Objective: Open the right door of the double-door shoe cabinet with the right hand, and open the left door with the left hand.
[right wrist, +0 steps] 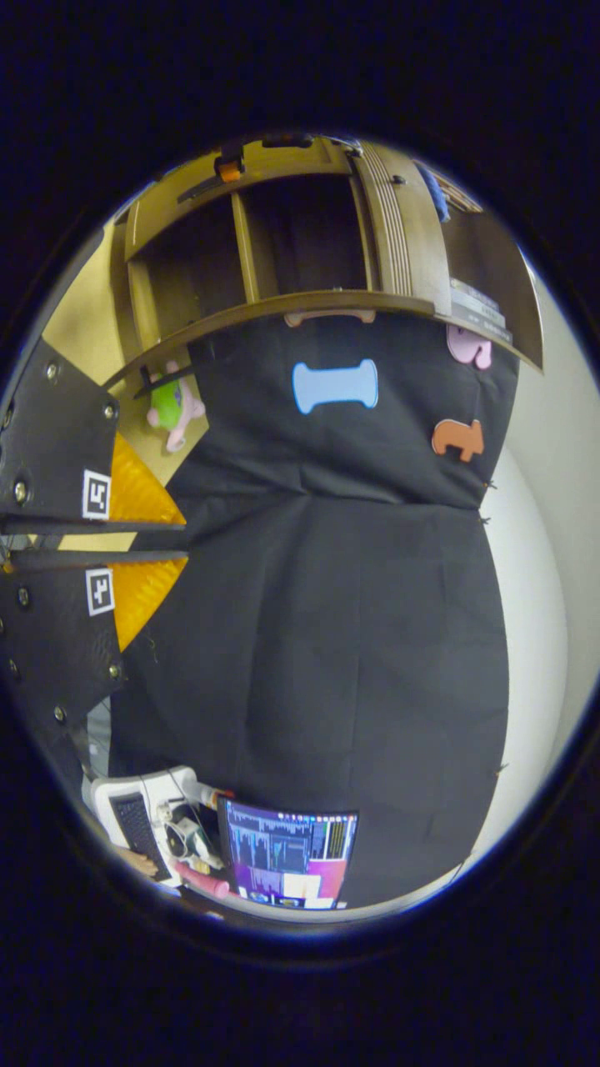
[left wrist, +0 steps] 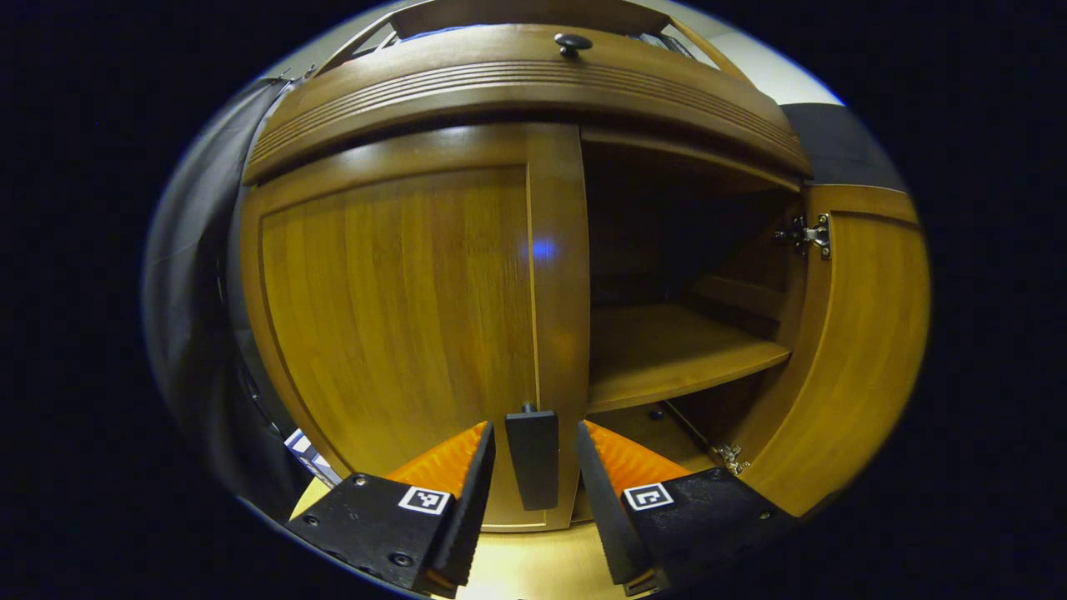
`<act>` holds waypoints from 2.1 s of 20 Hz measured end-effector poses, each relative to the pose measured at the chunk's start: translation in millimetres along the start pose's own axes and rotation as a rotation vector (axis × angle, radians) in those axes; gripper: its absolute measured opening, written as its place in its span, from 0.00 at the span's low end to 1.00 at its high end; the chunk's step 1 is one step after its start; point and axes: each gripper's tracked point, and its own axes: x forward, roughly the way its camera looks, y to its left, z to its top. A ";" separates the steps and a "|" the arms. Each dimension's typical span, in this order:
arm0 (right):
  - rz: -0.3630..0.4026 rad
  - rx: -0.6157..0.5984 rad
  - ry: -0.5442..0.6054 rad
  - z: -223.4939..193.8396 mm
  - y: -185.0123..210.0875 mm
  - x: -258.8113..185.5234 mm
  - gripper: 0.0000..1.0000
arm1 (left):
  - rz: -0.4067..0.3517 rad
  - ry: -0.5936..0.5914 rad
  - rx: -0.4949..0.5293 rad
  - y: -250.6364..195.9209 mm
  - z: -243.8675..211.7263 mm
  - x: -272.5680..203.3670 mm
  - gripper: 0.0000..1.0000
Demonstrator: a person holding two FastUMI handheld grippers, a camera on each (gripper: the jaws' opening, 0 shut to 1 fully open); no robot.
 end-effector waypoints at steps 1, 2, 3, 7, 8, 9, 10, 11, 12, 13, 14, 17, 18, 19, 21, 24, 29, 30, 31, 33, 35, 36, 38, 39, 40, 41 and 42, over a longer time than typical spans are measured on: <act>-0.020 -0.002 -0.001 1.1 -9.5 -3.6 0.08 | 0.010 -0.002 0.002 1.0 -0.7 5.5 0.61; -0.038 -0.003 -0.001 1.8 -17.4 -5.8 0.08 | 0.019 -0.007 -0.001 2.2 -0.1 8.9 0.60; -0.058 -0.003 -0.001 2.9 -24.6 -8.3 0.08 | 0.027 -0.007 -0.006 4.2 -0.5 11.7 0.62; -0.103 0.011 -0.012 7.4 -41.8 -16.4 0.07 | 0.020 -0.001 -0.043 4.9 -3.8 19.9 0.55; -0.101 0.016 -0.016 10.6 -42.3 -16.5 0.07 | 0.013 -0.005 -0.061 2.8 -4.0 20.1 0.50; -0.096 0.019 -0.019 13.1 -41.1 -17.1 0.07 | 0.005 -0.010 -0.073 0.1 -3.5 21.9 0.45; -0.091 0.020 -0.023 15.1 -40.1 -17.8 0.07 | 0.009 -0.011 -0.074 0.5 -3.6 23.0 0.43; -0.084 0.019 -0.028 18.2 -39.1 -17.5 0.07 | 0.008 -0.016 -0.070 1.6 -3.6 21.3 0.37; -0.077 0.020 -0.033 21.0 -38.1 -16.0 0.07 | 0.004 -0.018 -0.067 1.6 -3.6 21.4 0.37; -0.067 0.019 -0.038 24.5 -35.5 -15.7 0.07 | -0.003 -0.021 -0.070 0.5 -3.3 20.4 0.35; -0.057 0.019 -0.040 26.0 -32.4 -13.9 0.07 | -0.011 -0.024 -0.072 0.4 -3.2 19.9 0.33; -0.019 0.019 -0.042 29.2 -22.3 -8.5 0.07 | -0.028 -0.026 -0.078 0.4 -4.9 13.4 0.33; -0.004 0.019 -0.039 29.0 -18.5 -7.4 0.07 | -0.034 -0.029 -0.080 0.4 -5.4 9.1 0.33; 0.010 0.018 -0.035 28.2 -14.3 -6.3 0.07 | -0.041 -0.032 -0.082 0.3 -6.9 4.7 0.33; 0.039 0.010 -0.027 26.3 -6.2 -5.0 0.07 | -0.054 -0.035 -0.090 1.0 -8.7 -4.7 0.33; 0.080 -0.003 -0.007 20.7 5.2 -1.0 0.07 | -0.059 -0.035 -0.102 3.9 -12.7 -20.5 0.33; 0.155 -0.023 0.005 20.2 30.6 3.7 0.07 | -0.055 -0.026 -0.133 10.0 -18.3 -41.7 0.33; 0.169 -0.029 0.007 19.9 35.7 4.1 0.07 | -0.052 -0.024 -0.139 10.8 -19.4 -44.7 0.35; 0.181 -0.036 0.009 19.6 40.5 4.8 0.07 | -0.049 -0.023 -0.145 11.6 -20.0 -47.3 0.33; 0.203 -0.051 0.009 20.4 50.1 5.8 0.07 | -0.043 -0.020 -0.154 13.5 -22.3 -53.4 0.33; 0.223 -0.061 0.010 20.3 57.6 5.7 0.07 | -0.042 -0.016 -0.158 15.3 -23.5 -59.3 0.33; 0.234 -0.062 0.008 20.5 62.1 6.7 0.07 | -0.042 -0.014 -0.161 16.2 -23.8 -62.7 0.33; 0.255 -0.057 0.006 22.0 71.5 8.6 0.07 | -0.044 -0.012 -0.168 18.8 -25.4 -70.6 0.33; 0.266 -0.054 0.007 21.9 76.3 10.0 0.07 | -0.046 -0.011 -0.171 20.7 -26.8 -74.4 0.33; 0.277 -0.051 0.008 21.8 80.5 11.1 0.07 | -0.048 -0.011 -0.175 22.6 -27.9 -78.1 0.33; 0.288 -0.047 0.009 21.4 85.5 11.8 0.07 | -0.049 -0.012 -0.179 24.2 -28.2 -81.6 0.33; 0.301 -0.043 0.011 21.4 90.5 12.4 0.07 | -0.049 -0.013 -0.185 25.6 -29.0 -85.4 0.33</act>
